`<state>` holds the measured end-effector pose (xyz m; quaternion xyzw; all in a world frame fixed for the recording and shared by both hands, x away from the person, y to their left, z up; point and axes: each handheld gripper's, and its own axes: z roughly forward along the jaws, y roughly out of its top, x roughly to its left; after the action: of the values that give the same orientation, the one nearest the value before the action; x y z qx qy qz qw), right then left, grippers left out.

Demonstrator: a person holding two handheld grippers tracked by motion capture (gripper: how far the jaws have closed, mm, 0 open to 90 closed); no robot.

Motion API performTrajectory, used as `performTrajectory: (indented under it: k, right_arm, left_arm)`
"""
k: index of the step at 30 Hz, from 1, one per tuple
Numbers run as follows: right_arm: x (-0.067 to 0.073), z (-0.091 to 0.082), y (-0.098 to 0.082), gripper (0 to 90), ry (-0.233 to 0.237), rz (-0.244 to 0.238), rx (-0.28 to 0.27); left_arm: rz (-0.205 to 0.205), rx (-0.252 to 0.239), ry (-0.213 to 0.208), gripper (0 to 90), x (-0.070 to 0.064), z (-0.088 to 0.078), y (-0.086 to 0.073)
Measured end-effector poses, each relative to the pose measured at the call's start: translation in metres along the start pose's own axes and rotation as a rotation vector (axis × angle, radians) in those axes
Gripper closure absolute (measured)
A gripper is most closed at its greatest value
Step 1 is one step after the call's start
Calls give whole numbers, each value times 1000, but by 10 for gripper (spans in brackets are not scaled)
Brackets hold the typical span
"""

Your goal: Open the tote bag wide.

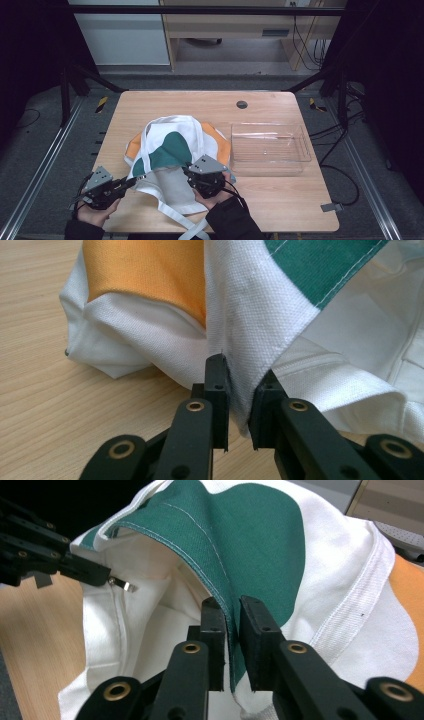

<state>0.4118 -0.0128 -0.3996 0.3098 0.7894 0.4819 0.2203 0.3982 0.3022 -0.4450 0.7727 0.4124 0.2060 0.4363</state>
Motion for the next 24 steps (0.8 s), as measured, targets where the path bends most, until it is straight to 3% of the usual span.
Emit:
performTrajectory:
  k: [7,11,13,14,18,24]
  right_arm:
    - [3,3,-8,629,-26,-33,22]
    - [3,9,-11,616,-42,-42,34]
    - [4,13,-11,652,-50,-47,39]
    - [4,15,-11,725,-66,-56,44]
    - [3,16,-10,857,-85,-54,50]
    - [2,10,-2,871,-99,-33,17]
  left_arm:
    - [-3,-7,4,814,-1,-1,0]
    - [-2,-7,2,814,-1,-1,0]
    - [-1,-8,3,814,0,-1,0]
    - [-1,-10,3,814,0,-2,0]
    - [3,-10,1,814,0,-2,0]
    - [16,-7,2,812,-1,0,0]
